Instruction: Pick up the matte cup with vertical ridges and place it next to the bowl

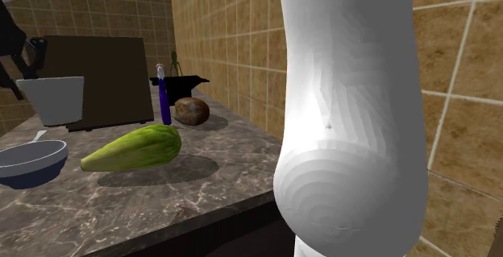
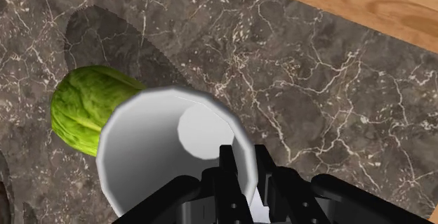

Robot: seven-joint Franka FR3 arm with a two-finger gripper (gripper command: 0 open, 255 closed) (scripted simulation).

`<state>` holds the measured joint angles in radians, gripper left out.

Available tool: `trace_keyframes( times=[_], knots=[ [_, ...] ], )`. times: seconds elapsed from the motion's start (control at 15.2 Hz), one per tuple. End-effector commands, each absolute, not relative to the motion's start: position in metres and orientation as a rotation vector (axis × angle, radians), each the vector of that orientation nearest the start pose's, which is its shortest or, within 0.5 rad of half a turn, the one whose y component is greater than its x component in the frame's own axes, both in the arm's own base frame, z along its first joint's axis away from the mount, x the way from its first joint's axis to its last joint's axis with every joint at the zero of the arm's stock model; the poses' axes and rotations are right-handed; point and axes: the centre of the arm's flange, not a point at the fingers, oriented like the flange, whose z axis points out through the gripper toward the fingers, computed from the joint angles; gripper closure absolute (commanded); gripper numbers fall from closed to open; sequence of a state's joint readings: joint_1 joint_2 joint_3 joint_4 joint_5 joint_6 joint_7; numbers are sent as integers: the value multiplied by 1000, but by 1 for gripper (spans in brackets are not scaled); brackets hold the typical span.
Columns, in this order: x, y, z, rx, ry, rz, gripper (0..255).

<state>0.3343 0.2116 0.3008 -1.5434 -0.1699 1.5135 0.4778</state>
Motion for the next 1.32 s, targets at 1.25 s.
trace_keyframes(
  times=[1.25],
  knots=[
    [500,366,422,-3335,-279,235,255]
  ],
)
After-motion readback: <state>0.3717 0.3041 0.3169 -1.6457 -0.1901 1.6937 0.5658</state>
